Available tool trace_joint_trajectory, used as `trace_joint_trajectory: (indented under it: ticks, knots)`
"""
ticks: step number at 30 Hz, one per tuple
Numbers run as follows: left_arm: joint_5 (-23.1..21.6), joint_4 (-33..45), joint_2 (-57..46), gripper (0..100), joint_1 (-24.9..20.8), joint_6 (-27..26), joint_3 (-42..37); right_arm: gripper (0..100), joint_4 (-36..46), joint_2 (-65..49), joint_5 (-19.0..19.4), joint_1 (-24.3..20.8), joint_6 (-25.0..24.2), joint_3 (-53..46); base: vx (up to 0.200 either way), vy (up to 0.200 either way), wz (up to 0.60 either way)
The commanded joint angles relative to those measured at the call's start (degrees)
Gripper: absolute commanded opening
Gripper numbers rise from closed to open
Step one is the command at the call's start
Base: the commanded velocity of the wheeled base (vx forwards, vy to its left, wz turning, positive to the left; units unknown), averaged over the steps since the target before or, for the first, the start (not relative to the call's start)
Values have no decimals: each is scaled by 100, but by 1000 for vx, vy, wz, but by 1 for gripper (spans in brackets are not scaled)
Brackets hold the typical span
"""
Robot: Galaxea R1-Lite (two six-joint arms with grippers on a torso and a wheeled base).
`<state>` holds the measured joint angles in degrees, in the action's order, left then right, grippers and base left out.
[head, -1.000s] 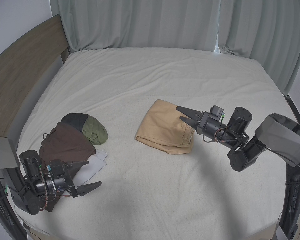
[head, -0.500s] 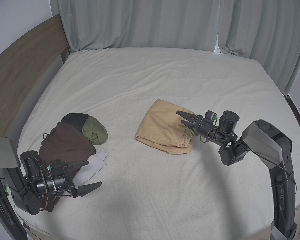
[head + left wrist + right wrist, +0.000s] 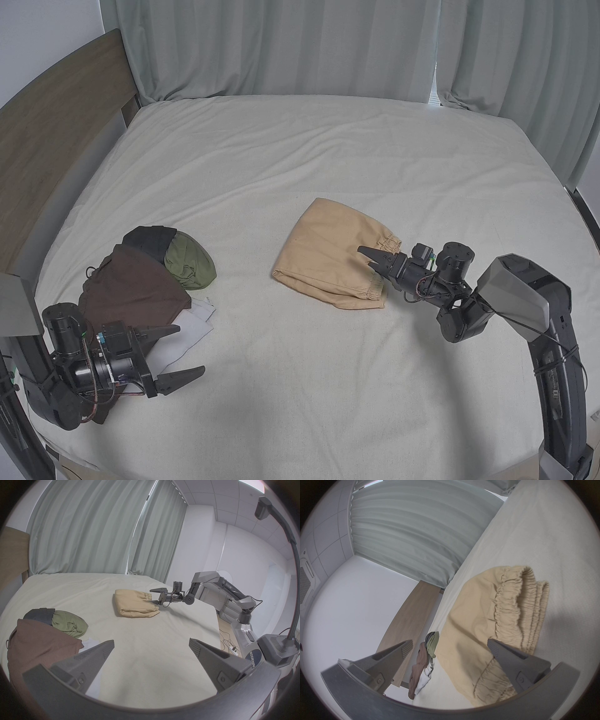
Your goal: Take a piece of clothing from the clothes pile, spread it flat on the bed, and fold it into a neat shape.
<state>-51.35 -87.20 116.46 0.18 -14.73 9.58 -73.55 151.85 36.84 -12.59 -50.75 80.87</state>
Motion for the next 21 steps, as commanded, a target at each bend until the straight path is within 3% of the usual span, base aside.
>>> trace_joint_trajectory:
  ticks: [1, 4, 10, 13, 17, 18, 19, 21]
  knots:
    - [-95, -34, -404, 100, -247, 58, 35, 100, -55, -1017, -1, 29, 65, -775, 0, 0, 0]
    - [-104, -43, -677, 100, -554, 137, -35, 100, -151, -2019, 7, -24, 338, -1592, 0, 0, 0]
    - [-112, -60, -1389, 100, -994, 277, -361, 100, 16, -4286, -10, -41, 1471, -3693, 0, 0, 0]
    - [-112, -87, -1934, 100, -1249, 497, -765, 100, 596, -5429, -160, 187, 2421, -4712, 0, 0, 0]
    - [-112, 247, -2725, 100, -1574, 1051, -958, 100, 1387, -6642, -889, 697, 4055, -5705, 0, 0, 0]
    - [-112, 247, -2725, 100, -1574, 1051, -958, 100, 1387, -6642, -889, 697, 4055, -5705, 0, 0, 0]
    - [-121, 476, -3024, 100, -1627, 1147, -958, 100, 1466, -7248, -1012, 996, 4548, -6224, 0, 0, 0]
    - [-104, 616, -3129, 100, -1759, 1103, -958, 100, 1510, -7723, -1012, 1198, 4715, -6567, 0, 0, 0]
